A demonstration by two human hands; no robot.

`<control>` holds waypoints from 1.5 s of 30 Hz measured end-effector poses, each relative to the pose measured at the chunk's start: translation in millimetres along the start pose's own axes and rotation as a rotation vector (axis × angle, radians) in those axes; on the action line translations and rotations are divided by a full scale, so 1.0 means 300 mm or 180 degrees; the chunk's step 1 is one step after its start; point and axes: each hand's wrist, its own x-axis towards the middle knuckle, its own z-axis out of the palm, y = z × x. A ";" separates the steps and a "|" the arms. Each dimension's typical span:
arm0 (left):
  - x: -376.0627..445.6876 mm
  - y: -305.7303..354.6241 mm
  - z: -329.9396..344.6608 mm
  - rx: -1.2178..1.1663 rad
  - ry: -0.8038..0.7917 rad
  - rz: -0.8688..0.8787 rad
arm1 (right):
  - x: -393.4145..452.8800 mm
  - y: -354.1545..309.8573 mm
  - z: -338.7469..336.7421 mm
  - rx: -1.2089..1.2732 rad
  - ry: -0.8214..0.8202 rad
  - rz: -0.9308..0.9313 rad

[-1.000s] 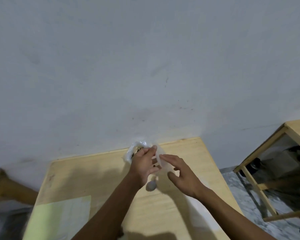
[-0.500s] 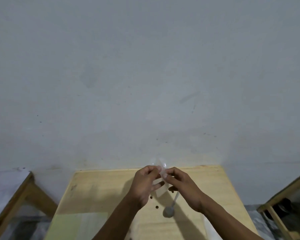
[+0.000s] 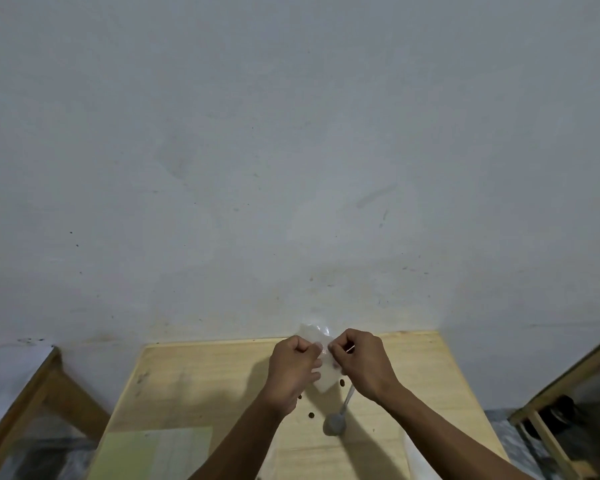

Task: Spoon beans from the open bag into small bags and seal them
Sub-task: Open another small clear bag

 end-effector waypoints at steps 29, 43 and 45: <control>0.018 -0.160 -0.058 0.2690 0.0124 0.2306 | 0.043 -0.020 -0.130 0.0215 0.0147 -0.0096; 0.022 -0.127 -0.021 0.2306 0.0317 0.2370 | -0.012 -0.015 -0.039 0.0130 0.0027 -0.0337; 0.018 -0.130 -0.021 0.2242 0.0367 0.2482 | -0.008 -0.011 -0.038 0.0343 0.0130 -0.0153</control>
